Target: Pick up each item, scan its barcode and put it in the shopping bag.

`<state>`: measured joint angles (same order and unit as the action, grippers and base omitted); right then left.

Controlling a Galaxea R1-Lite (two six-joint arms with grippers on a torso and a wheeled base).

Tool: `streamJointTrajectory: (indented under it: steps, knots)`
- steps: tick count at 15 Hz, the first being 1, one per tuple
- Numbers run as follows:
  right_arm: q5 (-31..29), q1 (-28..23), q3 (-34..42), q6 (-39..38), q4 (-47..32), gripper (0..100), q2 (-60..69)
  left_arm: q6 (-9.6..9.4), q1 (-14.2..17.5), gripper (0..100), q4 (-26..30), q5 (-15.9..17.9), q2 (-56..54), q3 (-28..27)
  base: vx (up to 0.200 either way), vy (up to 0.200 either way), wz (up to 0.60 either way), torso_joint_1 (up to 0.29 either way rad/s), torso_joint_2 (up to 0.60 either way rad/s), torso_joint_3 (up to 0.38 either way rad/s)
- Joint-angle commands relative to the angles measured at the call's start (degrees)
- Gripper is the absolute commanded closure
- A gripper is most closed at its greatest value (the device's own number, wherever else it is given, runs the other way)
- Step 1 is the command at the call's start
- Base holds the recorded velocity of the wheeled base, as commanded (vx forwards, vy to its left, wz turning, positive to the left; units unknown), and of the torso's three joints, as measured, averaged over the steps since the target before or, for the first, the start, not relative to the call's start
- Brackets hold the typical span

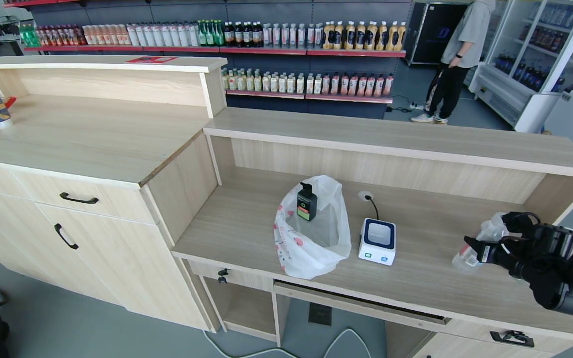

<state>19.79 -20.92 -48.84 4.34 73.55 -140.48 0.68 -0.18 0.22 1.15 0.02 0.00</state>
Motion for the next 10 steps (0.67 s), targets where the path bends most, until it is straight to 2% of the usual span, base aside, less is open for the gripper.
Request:
streamJointTrajectory:
  steps: [1,2,3,4,10]
  knots:
    - [0.25,1.58,0.94,-2.32,-3.58,100,6.89,0.02,0.01,0,0.04,0.00,0.06,0.00,0.000,0.000,0.00,0.000,0.00,0.000]
    - [0.25,1.58,0.94,-2.32,-3.58,100,6.89,0.02,0.01,0,0.04,0.00,0.06,0.00,0.000,0.000,0.00,0.000,0.00,0.000]
    - [1.04,4.31,1.46,-3.90,-13.87,100,17.70,0.02,0.01,0,0.04,0.00,0.06,0.00,0.000,0.000,0.00,0.000,0.00,0.000]
    - [1.13,5.98,2.17,-3.90,-17.65,100,22.71,0.02,0.01,0,-0.04,0.08,0.06,0.00,0.000,0.000,0.00,0.000,0.00,0.000]
    - [1.04,16.96,3.48,-8.47,-35.05,100,44.07,0.02,0.01,0,0.04,0.00,0.06,0.00,0.000,0.000,0.00,0.000,0.00,0.000]
